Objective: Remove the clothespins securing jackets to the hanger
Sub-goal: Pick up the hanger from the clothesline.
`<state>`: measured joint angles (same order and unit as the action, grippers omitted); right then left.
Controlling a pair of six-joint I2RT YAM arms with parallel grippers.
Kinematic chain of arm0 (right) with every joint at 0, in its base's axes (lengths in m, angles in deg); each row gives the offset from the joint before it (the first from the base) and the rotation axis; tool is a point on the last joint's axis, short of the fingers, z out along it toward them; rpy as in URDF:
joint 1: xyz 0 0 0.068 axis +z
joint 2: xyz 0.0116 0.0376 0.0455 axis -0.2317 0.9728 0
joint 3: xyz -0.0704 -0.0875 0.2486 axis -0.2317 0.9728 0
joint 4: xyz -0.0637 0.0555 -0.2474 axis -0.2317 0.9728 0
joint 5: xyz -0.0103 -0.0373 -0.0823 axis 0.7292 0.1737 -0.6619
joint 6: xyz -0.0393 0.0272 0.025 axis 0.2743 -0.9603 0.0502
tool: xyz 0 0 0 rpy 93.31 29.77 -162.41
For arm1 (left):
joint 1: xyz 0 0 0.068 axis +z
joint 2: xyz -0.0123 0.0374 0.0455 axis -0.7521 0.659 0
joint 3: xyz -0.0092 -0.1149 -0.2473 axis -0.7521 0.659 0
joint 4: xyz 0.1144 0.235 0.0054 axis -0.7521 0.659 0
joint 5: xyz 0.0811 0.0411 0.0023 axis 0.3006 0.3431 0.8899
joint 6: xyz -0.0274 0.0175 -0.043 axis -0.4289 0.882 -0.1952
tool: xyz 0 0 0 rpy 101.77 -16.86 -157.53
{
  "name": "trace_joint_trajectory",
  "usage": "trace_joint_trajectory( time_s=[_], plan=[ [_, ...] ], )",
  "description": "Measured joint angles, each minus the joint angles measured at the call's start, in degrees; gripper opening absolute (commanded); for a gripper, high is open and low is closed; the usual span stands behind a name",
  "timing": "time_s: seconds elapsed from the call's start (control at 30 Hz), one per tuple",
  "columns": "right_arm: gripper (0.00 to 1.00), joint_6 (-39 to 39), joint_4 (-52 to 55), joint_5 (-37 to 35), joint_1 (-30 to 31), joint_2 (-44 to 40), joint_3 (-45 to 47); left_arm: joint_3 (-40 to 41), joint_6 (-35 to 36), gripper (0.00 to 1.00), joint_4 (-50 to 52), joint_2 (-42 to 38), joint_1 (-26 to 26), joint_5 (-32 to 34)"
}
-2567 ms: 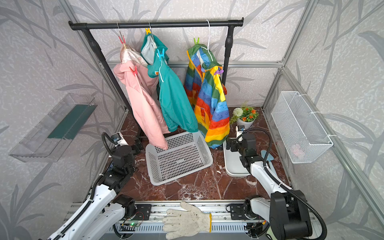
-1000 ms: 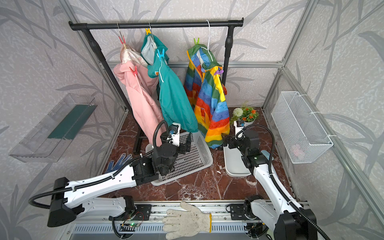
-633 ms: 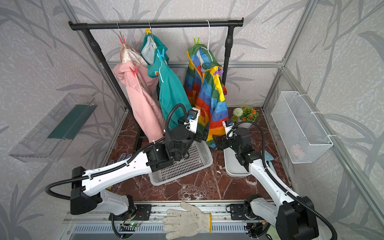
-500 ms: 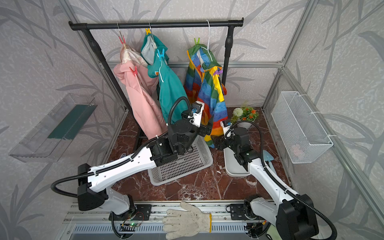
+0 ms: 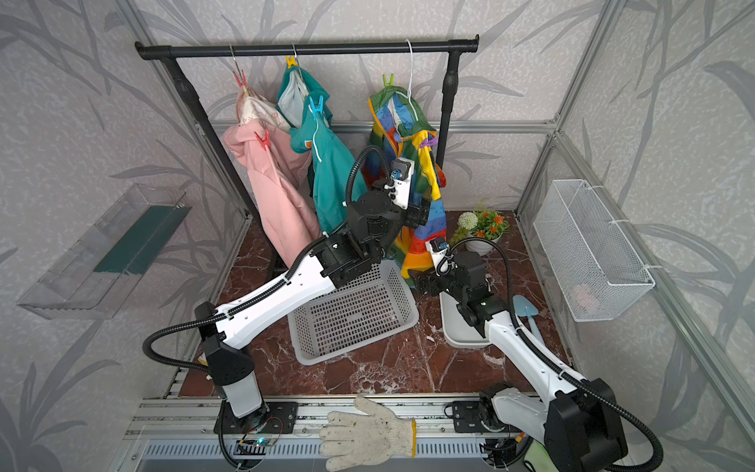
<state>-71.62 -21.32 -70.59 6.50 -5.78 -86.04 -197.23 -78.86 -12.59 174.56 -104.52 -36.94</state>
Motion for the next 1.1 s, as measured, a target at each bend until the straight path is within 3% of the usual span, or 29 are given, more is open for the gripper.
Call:
trace_joint_trajectory(
  time_s=[0.23,0.53,0.87,1.1],
  plan=[
    [0.94,0.2,0.0,0.0,0.0,0.0,0.0,-12.0,0.0,0.71,3.8,5.5,0.6,-2.3],
    [0.93,0.6,0.0,0.0,0.0,0.0,0.0,-14.8,-0.7,0.7,7.9,6.1,1.0,-6.0],
    [0.92,0.6,0.0,0.1,1.0,1.3,0.0,-25.4,-1.1,0.67,12.9,10.2,1.0,-9.7],
    [0.92,0.6,0.0,0.0,1.5,1.5,-0.1,-35.0,-1.0,0.57,17.6,15.1,1.0,-9.2]
  ],
)
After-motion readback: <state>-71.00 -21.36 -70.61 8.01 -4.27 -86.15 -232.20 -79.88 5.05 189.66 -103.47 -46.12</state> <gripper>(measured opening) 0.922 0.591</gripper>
